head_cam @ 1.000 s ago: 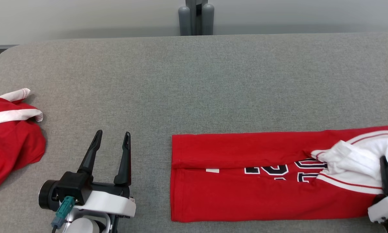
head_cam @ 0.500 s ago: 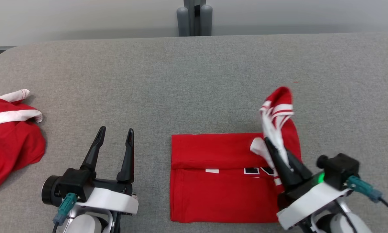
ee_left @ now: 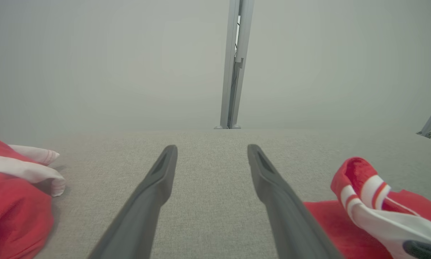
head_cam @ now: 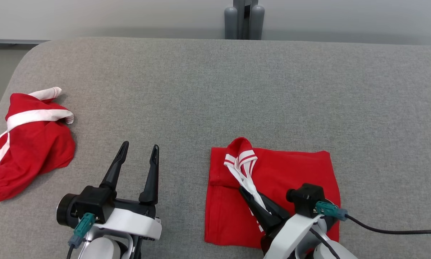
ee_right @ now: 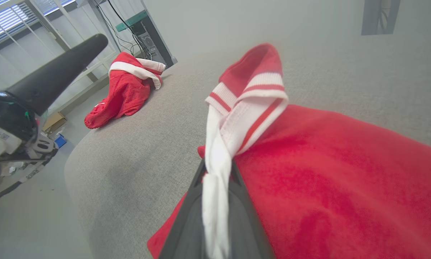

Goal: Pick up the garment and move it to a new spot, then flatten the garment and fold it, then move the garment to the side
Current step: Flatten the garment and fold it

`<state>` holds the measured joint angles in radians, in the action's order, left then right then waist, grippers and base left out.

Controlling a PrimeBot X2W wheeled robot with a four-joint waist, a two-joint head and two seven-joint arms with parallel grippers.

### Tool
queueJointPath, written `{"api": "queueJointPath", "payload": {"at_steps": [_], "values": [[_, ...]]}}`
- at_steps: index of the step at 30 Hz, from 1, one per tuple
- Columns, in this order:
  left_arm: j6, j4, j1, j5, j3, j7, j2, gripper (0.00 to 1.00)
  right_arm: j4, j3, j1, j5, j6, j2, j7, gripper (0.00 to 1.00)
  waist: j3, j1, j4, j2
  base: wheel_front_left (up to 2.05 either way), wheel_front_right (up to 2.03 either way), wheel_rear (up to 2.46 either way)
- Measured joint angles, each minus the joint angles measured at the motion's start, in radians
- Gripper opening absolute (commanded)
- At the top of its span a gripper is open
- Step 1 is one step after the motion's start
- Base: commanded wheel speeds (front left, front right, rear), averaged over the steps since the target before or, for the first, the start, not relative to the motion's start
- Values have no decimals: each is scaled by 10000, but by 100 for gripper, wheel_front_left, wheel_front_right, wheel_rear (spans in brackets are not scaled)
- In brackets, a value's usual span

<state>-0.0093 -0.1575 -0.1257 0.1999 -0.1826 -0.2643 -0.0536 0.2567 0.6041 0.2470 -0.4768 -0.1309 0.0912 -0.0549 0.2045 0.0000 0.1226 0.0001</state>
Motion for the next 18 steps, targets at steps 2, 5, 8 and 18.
{"api": "queueJointPath", "payload": {"at_steps": [2,5,8,18], "values": [[0,-6,-1,0,-23,0,6,100,378,163,175,-128,0,-6,-117,0,18,0,50,-1,0,0,0],[0,-27,-7,0,-81,0,13,100,817,301,401,-495,0,-56,-424,0,71,0,99,0,0,0,0],[-25,-48,-37,0,-128,0,25,100,1212,506,696,-721,0,-102,-637,0,112,0,136,0,0,0,0],[-58,-115,-95,-2,-221,0,36,100,2056,1492,1607,-1781,0,-359,-1231,100,212,0,187,0,0,0,0]]}}
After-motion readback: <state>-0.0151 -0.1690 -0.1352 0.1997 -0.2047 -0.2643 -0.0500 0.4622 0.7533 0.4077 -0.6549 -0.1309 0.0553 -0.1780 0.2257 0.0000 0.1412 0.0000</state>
